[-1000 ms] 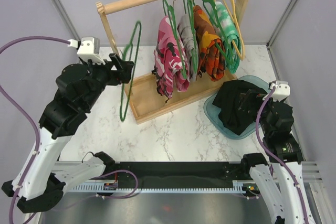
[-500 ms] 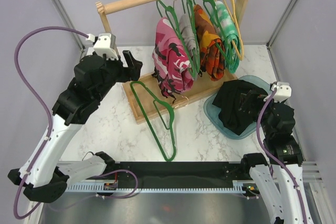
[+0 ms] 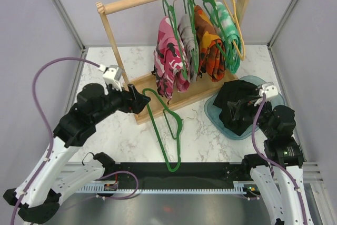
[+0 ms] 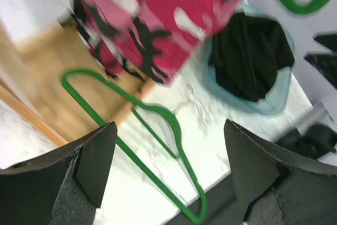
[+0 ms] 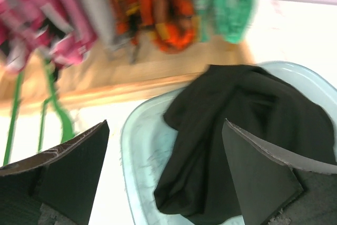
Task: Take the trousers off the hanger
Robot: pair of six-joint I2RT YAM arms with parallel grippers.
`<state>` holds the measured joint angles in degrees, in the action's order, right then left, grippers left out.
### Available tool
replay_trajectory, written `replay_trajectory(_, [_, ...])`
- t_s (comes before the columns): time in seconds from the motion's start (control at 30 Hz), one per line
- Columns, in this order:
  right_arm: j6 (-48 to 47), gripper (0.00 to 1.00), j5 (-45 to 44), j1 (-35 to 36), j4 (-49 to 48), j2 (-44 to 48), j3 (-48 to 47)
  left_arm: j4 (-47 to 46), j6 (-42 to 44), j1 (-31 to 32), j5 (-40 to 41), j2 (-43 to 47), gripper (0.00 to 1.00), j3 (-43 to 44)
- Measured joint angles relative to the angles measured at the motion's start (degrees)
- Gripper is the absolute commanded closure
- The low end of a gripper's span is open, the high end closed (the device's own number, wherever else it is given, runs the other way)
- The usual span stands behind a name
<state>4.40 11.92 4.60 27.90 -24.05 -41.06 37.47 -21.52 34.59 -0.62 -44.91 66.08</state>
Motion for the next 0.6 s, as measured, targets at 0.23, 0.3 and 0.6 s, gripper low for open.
replay_trajectory(0.23, [-4.35,0.06,11.26,0.00,-0.02,-4.11,0.11,-5.07,-10.67,3.82,-8.98,-1.36,0.13,-18.73])
replay_trajectory(0.3, [-4.74,0.06,12.22,0.00,0.00,-5.60,0.33,-5.46,-13.49,6.99,-8.55,-2.91,0.15,-21.73])
replay_trajectory(0.6, [-5.11,0.06,13.09,0.00,-0.02,-5.86,1.29,-13.68,-26.10,17.51,2.08,-13.90,0.25,-26.47])
